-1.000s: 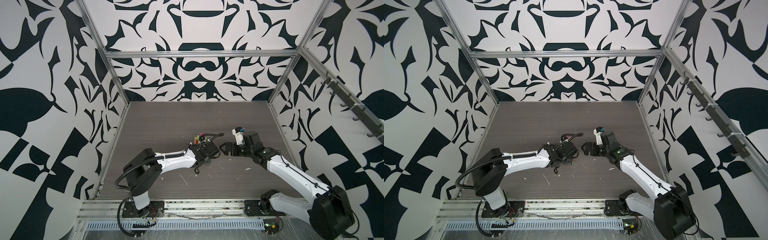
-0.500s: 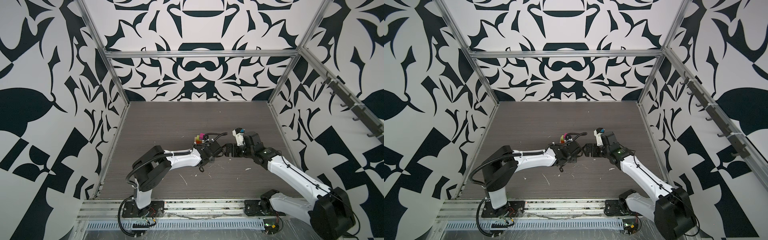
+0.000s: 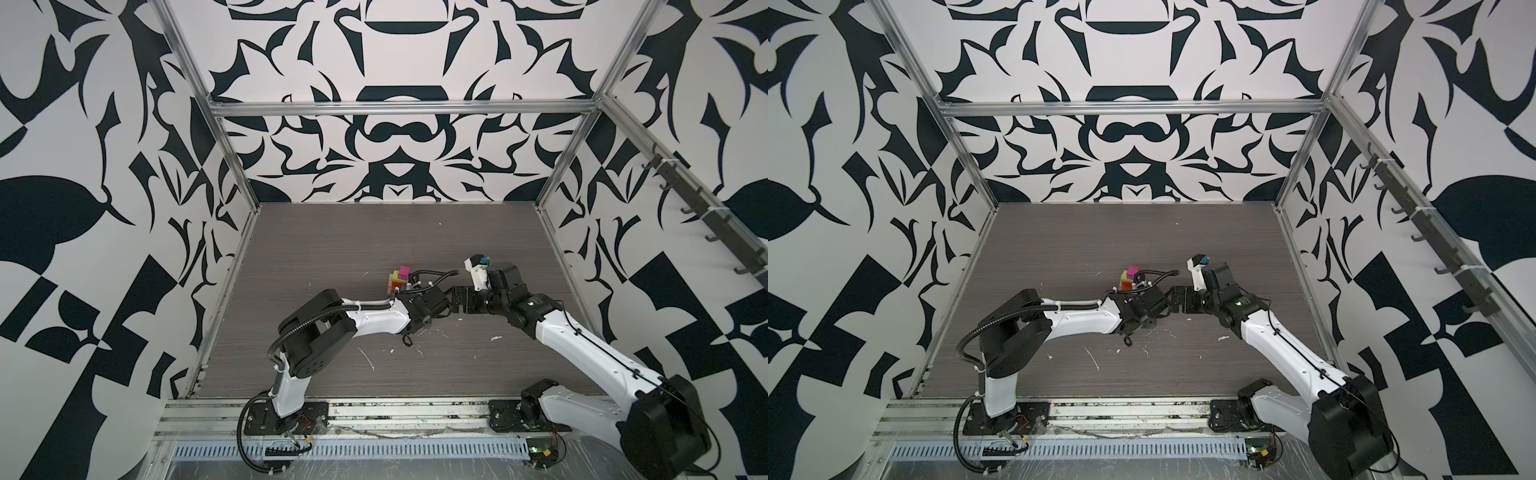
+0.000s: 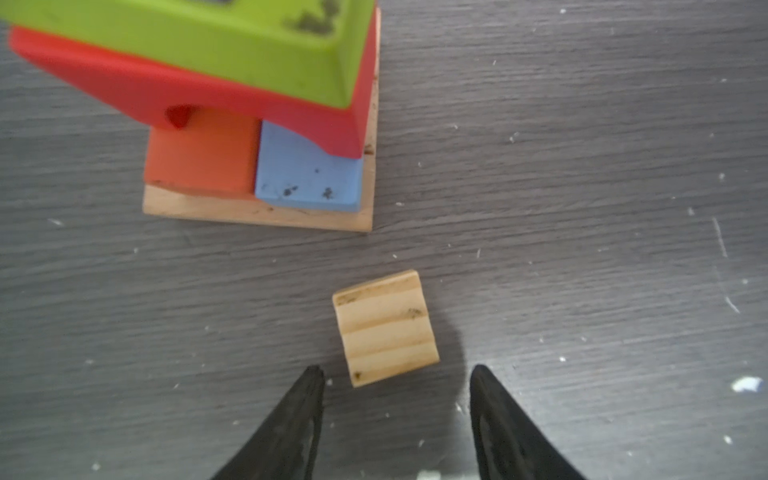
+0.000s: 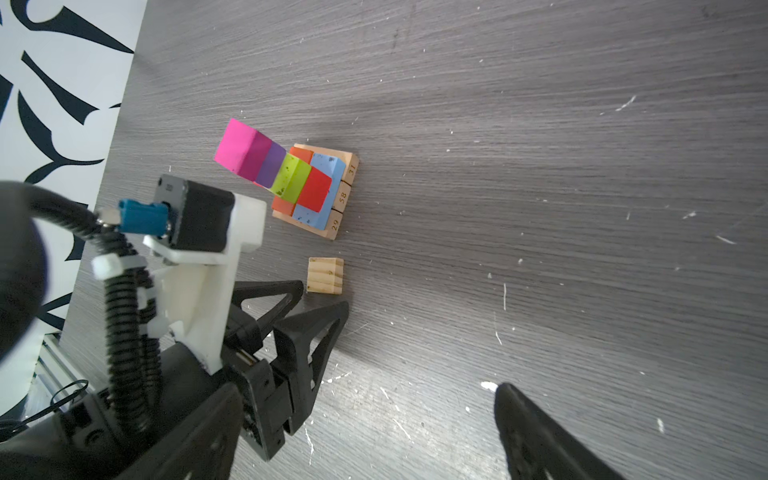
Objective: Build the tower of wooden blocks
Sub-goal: 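Lower the open left gripper around the plain wooden cube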
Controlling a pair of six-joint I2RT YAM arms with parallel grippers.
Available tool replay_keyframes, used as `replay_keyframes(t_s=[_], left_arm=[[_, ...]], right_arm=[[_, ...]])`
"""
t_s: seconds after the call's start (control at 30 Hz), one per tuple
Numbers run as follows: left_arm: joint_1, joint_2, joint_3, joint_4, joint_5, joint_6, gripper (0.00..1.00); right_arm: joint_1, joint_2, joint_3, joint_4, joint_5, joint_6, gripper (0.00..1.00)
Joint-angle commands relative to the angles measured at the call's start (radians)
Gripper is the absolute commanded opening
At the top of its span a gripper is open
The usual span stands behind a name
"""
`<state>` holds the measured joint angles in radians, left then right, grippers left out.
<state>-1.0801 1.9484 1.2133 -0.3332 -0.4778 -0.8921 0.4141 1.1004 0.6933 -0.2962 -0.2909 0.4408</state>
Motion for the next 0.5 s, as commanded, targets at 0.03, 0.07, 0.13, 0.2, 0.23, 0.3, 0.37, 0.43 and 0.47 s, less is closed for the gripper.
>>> replay_keyframes(t_s=[0.03,0.07,0.13,0.2,0.23,0.3,0.37,0.43,0.47], left_arm=[[-0.007,0.024,0.026,-0.007,-0.036,-0.024,0.57],[-0.006,0.028,0.028,-0.007,-0.037,-0.024,0.57],[-0.006,0.038,0.032,-0.009,-0.037,-0.027,0.56],[-0.007,0.046,0.040,-0.018,-0.039,-0.029,0.56],[-0.006,0.052,0.046,-0.022,-0.043,-0.028,0.56],[-0.006,0.059,0.054,-0.034,-0.050,-0.034,0.55],[-0.006,0.066,0.058,-0.036,-0.053,-0.034,0.55],[-0.006,0.069,0.061,-0.036,-0.056,-0.037,0.54],[-0.007,0.070,0.061,-0.035,-0.055,-0.038,0.54]], right_arm=[[0.003,-0.026,0.045,-0.012,0.009,-0.017,0.98],[0.003,-0.028,0.045,-0.011,0.010,-0.016,0.98],[0.003,-0.028,0.043,-0.012,0.011,-0.017,0.98],[0.003,-0.028,0.045,-0.012,0.012,-0.017,0.98],[0.003,-0.028,0.045,-0.012,0.013,-0.017,0.98],[0.003,-0.029,0.045,-0.013,0.016,-0.018,0.98],[0.003,-0.034,0.042,-0.017,0.021,-0.017,0.98],[0.003,-0.040,0.040,-0.020,0.027,-0.017,0.98],[0.002,-0.045,0.038,-0.022,0.030,-0.016,0.98]])
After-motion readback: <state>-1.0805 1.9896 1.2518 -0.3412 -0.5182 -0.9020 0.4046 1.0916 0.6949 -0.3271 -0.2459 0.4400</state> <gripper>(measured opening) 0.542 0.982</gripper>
